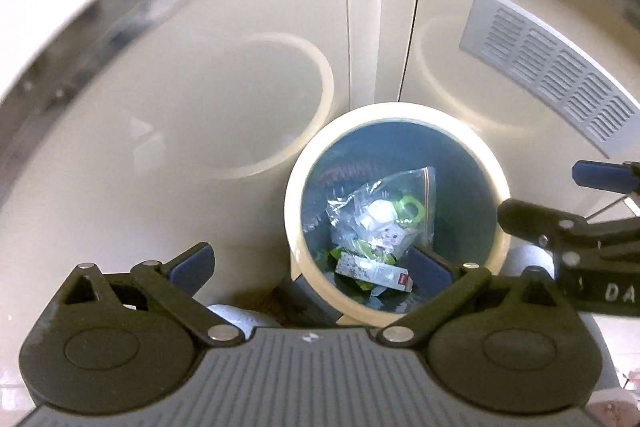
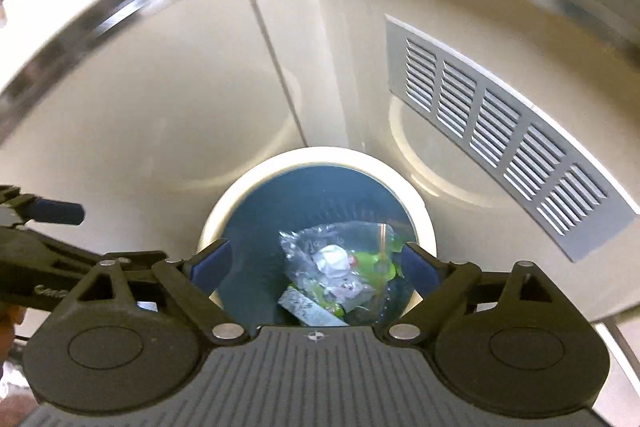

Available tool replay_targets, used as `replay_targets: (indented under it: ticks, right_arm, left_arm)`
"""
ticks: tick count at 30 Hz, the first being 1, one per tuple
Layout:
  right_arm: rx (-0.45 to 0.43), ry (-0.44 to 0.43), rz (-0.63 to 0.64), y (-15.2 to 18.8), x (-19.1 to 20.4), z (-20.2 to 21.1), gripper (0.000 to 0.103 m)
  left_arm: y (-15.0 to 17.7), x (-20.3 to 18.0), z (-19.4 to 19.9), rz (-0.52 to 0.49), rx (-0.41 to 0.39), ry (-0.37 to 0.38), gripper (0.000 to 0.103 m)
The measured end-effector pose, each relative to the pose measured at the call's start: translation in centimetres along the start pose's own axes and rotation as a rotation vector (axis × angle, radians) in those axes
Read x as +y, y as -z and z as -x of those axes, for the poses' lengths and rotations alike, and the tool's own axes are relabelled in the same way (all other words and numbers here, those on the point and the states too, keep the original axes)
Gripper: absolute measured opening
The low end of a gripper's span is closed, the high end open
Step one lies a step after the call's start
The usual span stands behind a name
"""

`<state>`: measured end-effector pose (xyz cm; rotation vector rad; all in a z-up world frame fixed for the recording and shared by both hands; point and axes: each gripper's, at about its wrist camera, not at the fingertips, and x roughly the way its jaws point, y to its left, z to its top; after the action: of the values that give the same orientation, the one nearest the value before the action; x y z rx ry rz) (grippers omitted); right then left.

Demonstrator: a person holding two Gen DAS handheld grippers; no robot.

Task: Collect trash
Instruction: 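Raise both tools from the bin back toward the grey mat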

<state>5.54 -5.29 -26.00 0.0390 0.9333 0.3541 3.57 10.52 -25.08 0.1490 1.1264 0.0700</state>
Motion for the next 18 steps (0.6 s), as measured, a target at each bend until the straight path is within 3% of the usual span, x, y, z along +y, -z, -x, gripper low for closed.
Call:
replay_targets:
  ticks: [7, 18]
  right_arm:
    - [-0.15, 0.031, 0.072, 3.1, 2.1, 7.1, 0.096]
    - [-0.245, 0.052, 0.119, 5.7, 4.1, 14.0, 0.099]
  left_arm:
    - [3.7, 0.4, 5.6, 0.026, -0.112, -0.025, 0.103]
    - [6.5, 0.4, 11.2, 0.048, -0.228, -0.025, 0.103]
